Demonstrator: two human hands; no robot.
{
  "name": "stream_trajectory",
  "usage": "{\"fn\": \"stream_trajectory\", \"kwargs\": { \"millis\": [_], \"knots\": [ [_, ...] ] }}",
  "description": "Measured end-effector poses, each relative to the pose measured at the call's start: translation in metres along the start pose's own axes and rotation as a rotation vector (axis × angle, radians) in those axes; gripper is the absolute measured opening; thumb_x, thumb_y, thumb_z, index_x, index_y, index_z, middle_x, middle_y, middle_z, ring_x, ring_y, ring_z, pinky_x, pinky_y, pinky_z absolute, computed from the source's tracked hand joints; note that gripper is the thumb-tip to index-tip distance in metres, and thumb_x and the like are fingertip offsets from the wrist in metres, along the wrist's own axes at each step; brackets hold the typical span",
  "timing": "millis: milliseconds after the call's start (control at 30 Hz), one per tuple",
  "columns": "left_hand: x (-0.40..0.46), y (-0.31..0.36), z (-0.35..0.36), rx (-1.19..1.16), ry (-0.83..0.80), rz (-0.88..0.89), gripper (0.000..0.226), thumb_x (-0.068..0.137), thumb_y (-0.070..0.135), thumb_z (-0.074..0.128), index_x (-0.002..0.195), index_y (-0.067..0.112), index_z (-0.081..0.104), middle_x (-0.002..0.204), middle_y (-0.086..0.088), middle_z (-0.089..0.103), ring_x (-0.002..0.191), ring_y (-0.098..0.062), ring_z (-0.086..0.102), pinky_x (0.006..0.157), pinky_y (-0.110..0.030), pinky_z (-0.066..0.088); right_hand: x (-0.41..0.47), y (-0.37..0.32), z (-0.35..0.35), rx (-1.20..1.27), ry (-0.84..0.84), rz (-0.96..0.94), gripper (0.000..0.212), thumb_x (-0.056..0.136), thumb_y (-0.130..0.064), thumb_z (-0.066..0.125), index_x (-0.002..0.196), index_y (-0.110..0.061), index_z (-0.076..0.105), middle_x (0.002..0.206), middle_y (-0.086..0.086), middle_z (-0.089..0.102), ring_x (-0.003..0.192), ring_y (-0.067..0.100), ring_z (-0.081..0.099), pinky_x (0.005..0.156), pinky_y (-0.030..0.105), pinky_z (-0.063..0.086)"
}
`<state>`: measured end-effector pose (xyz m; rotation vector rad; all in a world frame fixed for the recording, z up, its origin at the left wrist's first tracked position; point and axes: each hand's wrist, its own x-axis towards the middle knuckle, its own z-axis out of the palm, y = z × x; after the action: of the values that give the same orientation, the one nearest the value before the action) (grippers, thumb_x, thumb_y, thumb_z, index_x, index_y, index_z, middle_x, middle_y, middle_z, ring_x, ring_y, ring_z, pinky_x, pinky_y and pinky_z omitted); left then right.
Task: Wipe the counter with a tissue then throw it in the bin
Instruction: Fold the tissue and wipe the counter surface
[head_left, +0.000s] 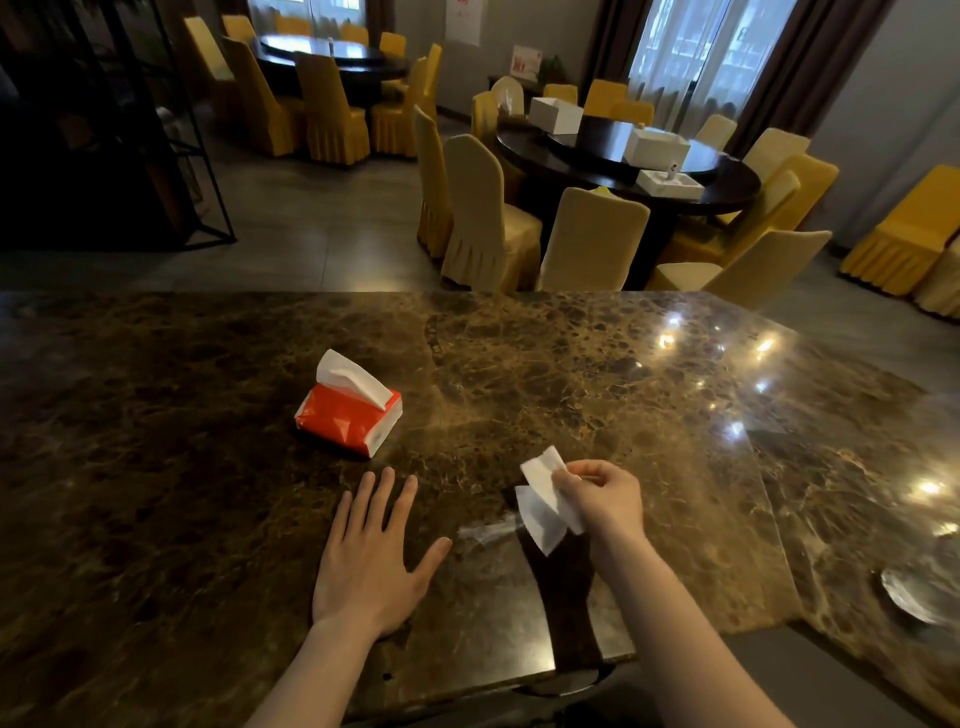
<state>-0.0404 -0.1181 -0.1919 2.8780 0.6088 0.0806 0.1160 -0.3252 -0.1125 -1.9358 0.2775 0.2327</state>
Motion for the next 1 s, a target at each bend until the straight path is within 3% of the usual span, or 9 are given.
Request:
{"fn": "stream_trajectory", "kwargs": {
  "millis": [100,200,300,400,567,667,767,833,1000],
  "knots": [
    [-0.001,-0.001,0.0,-0.001,0.001,0.007,0.093,0.086,0.087,0.0,0.162,0.035,-0.007,0.173,0.002,-0.012,0.155,-0.017,-0.022,0.128,-0.043,-0.009,-0.014,0.014,0.004,-0.375,0.203,-0.361,0.012,0.087,-0.009,0.072,0.087,-0.02,0.078,0.099,0.001,0.063,0.091,0.022,0.064,0.075,0.028,0.042],
    [-0.001,-0.001,-0.001,0.0,-0.003,0.007,0.092,0.086,0.087,-0.001,0.162,0.035,-0.008,0.172,0.002,-0.013,0.155,-0.017,-0.023,0.128,-0.043,-0.009,-0.021,0.03,0.006,-0.591,0.049,-0.599,0.019,0.095,-0.013,0.064,0.108,-0.012,0.077,0.108,0.003,0.059,0.099,0.023,0.058,0.077,0.031,0.048],
    [-0.002,0.0,-0.002,0.001,0.002,0.011,0.092,0.086,0.086,-0.001,0.162,0.034,-0.008,0.173,0.001,-0.013,0.155,-0.017,-0.023,0.128,-0.043,-0.009,-0.029,0.039,0.01,-0.915,-0.061,-0.756,0.028,0.096,-0.023,0.056,0.12,-0.015,0.068,0.121,0.004,0.057,0.112,0.027,0.049,0.092,0.038,0.047],
    [-0.002,0.0,-0.002,0.003,-0.004,0.011,0.092,0.086,0.085,-0.002,0.162,0.034,-0.009,0.173,0.0,-0.013,0.155,-0.018,-0.023,0.128,-0.043,-0.009,-0.036,0.039,0.01,-1.055,-0.097,-0.773,0.038,0.096,-0.025,0.048,0.132,-0.016,0.055,0.132,0.005,0.053,0.117,0.03,0.041,0.098,0.04,0.04],
    [-0.001,0.0,-0.002,0.006,0.004,0.012,0.093,0.086,0.086,-0.004,0.162,0.033,-0.007,0.173,0.0,-0.011,0.156,-0.018,-0.021,0.129,-0.044,-0.007,-0.039,0.039,0.007,-1.008,-0.254,-0.828,0.053,0.091,-0.005,0.057,0.142,-0.012,0.045,0.139,0.007,0.053,0.113,0.027,0.043,0.093,0.035,0.043],
    [-0.001,-0.001,-0.001,0.003,0.004,0.013,0.093,0.085,0.086,-0.005,0.162,0.033,-0.007,0.173,0.0,-0.01,0.156,-0.018,-0.021,0.128,-0.044,-0.008,-0.043,0.038,0.009,-0.742,-0.238,-0.737,0.046,0.09,-0.001,0.063,0.132,-0.017,0.06,0.111,0.006,0.062,0.097,0.021,0.053,0.075,0.025,0.044],
    [-0.001,0.0,-0.001,-0.009,0.005,0.008,0.093,0.085,0.086,-0.006,0.162,0.033,-0.006,0.173,0.001,-0.01,0.156,-0.018,-0.02,0.128,-0.044,-0.008,-0.044,0.038,0.014,-0.487,-0.095,-0.618,0.037,0.088,0.001,0.067,0.12,-0.017,0.073,0.096,0.007,0.069,0.091,0.023,0.063,0.078,0.032,0.052],
    [-0.001,0.0,-0.001,-0.011,0.006,0.009,0.092,0.086,0.085,-0.006,0.162,0.033,-0.007,0.172,0.001,-0.012,0.156,-0.018,-0.021,0.128,-0.044,-0.008,-0.047,0.038,0.019,-0.423,-0.058,-0.654,0.037,0.085,0.003,0.07,0.117,-0.016,0.075,0.09,0.003,0.07,0.086,0.021,0.065,0.078,0.037,0.055],
    [-0.001,0.0,-0.004,-0.015,0.008,0.027,0.079,0.093,0.07,-0.002,0.162,0.031,-0.007,0.173,-0.001,-0.009,0.156,-0.018,-0.019,0.129,-0.044,-0.005,-0.066,0.046,0.04,-0.551,-0.326,-0.889,0.05,0.086,0.003,0.065,0.13,-0.021,0.065,0.109,-0.002,0.066,0.094,0.012,0.055,0.08,0.029,0.054]
  ]
}}
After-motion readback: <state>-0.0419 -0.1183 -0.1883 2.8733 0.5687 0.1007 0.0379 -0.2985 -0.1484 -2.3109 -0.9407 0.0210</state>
